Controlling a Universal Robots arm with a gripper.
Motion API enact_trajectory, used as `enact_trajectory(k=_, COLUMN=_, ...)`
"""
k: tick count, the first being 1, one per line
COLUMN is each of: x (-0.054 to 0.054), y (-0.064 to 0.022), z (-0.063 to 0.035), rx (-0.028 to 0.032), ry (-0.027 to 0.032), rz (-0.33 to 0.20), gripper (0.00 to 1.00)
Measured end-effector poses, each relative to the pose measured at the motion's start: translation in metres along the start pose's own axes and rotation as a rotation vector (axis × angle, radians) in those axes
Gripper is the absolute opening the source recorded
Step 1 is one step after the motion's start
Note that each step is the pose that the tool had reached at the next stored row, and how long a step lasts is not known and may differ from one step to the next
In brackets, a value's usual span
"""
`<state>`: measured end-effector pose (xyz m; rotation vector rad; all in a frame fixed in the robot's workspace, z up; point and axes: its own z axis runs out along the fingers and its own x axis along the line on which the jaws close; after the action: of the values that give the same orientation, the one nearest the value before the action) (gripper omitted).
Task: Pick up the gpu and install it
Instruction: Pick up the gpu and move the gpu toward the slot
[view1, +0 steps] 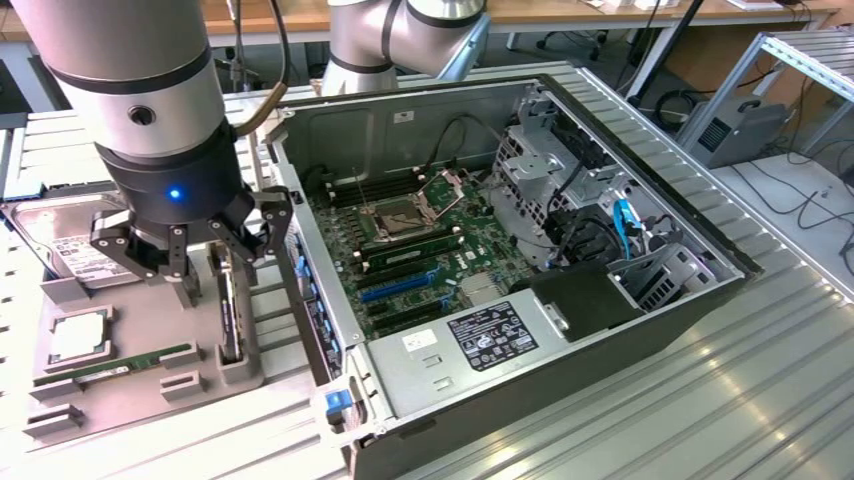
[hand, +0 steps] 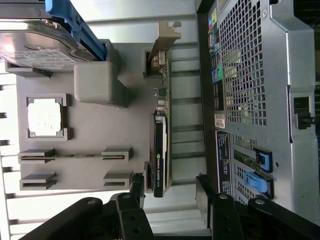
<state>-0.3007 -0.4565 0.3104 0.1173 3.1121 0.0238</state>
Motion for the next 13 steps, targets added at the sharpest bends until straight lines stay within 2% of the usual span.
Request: enact_trajectory(k=13, x=0.0005, y=-0.0001, z=0.0032, rx=0.0, ry=0.0, rz=0.0, gripper=0.54)
